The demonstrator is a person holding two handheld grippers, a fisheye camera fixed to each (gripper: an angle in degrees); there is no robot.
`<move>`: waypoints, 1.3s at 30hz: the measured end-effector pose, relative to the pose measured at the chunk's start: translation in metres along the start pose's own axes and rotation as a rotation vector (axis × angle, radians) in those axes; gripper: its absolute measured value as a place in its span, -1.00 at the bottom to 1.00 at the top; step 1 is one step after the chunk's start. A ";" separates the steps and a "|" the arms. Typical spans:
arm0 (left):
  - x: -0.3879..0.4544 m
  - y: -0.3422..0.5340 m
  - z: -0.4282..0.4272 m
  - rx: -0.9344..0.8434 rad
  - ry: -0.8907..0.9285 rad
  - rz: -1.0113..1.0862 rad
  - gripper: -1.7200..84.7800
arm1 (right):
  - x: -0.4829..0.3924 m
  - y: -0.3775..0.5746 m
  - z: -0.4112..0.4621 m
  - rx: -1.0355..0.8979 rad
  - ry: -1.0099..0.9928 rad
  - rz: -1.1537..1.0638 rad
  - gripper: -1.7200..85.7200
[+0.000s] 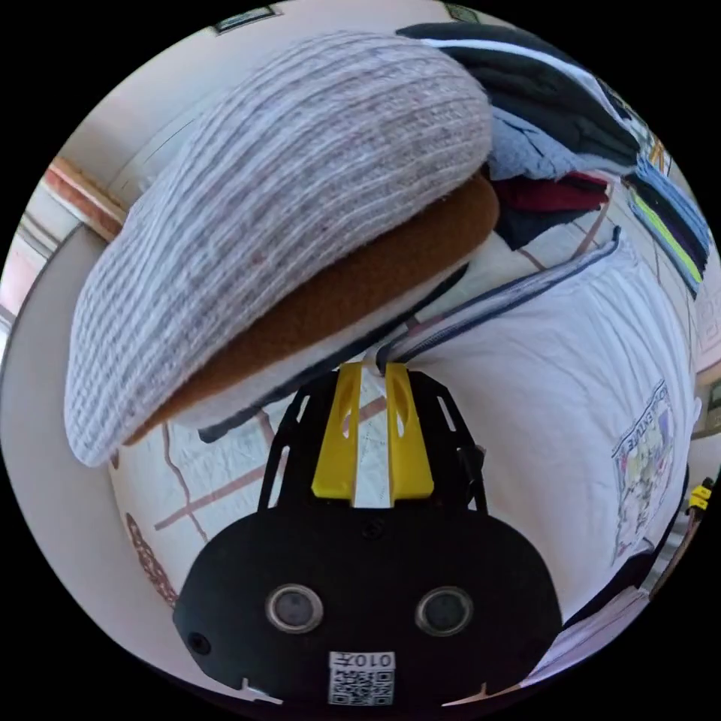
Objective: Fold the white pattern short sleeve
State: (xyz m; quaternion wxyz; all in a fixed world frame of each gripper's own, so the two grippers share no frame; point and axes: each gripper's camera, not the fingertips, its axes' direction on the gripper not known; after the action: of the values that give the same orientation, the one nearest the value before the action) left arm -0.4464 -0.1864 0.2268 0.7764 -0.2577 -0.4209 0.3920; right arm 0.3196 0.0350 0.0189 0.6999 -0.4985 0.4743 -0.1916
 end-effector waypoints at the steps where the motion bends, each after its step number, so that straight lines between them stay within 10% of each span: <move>1: -0.018 0.013 0.000 0.024 0.078 -0.048 -0.84 | 0.002 -0.001 -0.002 0.002 0.000 0.009 -0.85; 12: -0.048 0.180 -0.090 0.296 0.396 -0.009 -0.86 | 0.134 0.007 -0.014 -0.052 0.078 0.632 -0.71; 28: 0.072 0.318 -0.163 0.423 0.494 0.169 -0.95 | 0.216 -0.008 0.046 -0.076 -0.526 0.843 -0.75; 39: 0.138 0.325 -0.159 0.347 0.535 0.311 -0.96 | 0.084 -0.063 -0.012 0.072 0.053 0.740 -0.87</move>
State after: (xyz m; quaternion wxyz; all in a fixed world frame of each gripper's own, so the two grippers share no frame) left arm -0.3909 0.0985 -0.0292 0.8224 -0.2766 -0.0855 0.4897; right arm 0.3627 -0.0609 0.0341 0.7265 -0.2631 0.6332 0.0450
